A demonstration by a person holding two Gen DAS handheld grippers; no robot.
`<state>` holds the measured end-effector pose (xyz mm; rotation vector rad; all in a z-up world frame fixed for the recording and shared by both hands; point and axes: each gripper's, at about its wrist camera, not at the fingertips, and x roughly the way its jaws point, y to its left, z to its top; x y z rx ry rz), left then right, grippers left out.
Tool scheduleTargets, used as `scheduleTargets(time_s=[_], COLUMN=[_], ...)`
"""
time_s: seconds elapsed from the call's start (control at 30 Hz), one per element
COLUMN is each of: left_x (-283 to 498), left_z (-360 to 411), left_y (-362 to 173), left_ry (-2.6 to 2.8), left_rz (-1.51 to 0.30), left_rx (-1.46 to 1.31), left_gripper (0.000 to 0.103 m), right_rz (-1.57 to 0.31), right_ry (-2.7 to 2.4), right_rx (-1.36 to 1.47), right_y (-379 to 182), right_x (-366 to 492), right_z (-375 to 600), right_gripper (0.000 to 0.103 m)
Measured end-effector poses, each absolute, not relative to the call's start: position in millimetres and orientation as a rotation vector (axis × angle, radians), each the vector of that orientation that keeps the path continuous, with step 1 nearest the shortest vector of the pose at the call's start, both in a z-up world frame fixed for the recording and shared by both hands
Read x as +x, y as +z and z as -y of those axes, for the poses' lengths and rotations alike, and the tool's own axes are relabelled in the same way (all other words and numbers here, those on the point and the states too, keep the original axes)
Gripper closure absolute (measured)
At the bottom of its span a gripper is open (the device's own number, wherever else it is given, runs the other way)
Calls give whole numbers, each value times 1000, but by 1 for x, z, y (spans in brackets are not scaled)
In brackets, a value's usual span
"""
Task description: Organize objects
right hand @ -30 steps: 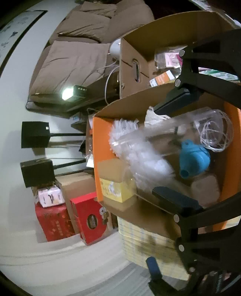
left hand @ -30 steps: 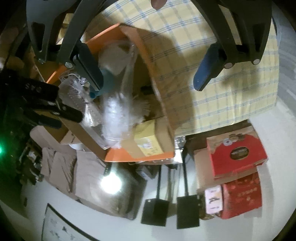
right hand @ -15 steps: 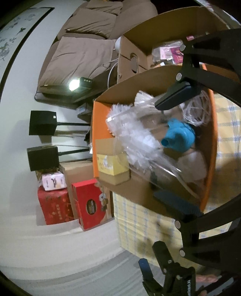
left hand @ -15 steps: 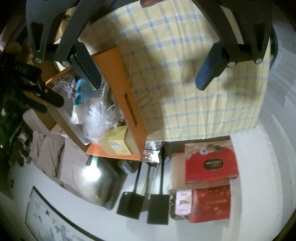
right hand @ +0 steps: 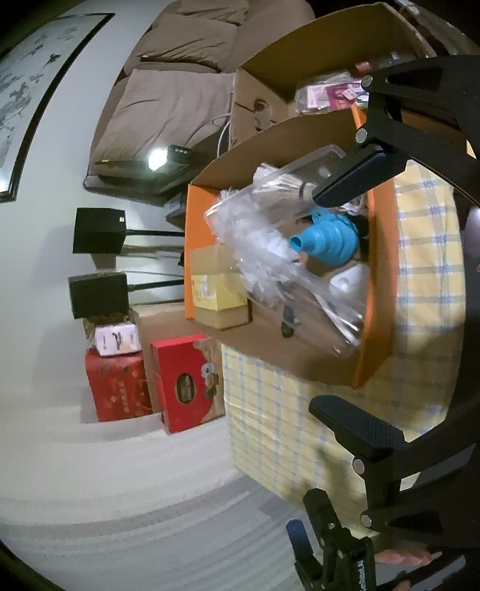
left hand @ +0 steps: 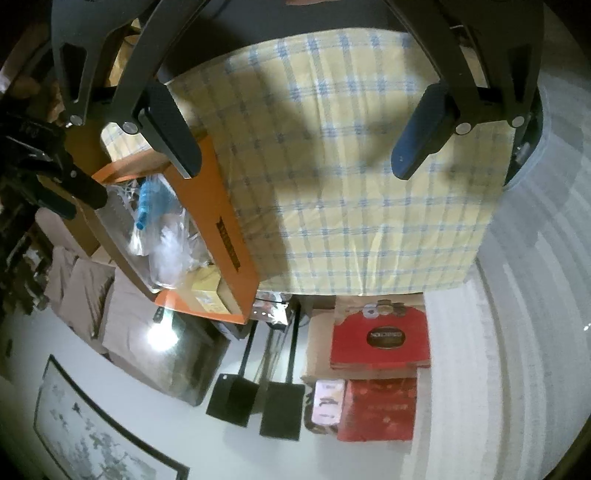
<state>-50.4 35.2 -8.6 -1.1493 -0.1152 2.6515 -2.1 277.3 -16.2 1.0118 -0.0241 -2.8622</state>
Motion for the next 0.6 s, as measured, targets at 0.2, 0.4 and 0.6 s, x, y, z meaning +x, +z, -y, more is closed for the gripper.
scheduleTargets(time_s=[0.2, 0.4, 0.6], left_x=[-32, -19, -8], left_z=[-29, -25, -23], left_y=[-5, -8, -9], left_ry=[2697, 2706, 2736], left_rz=[83, 95, 75], left_rx=[-1139, -1147, -1143], left_gripper=[0, 0, 0], right_rz=[12, 31, 18], right_ry=[-2861, -2869, -2873], right_rx=[1013, 1020, 1028], right_y=[-17, -19, -24], right_x=[16, 31, 43], right_z=[-268, -267, -262], right_gripper=[1, 1, 1])
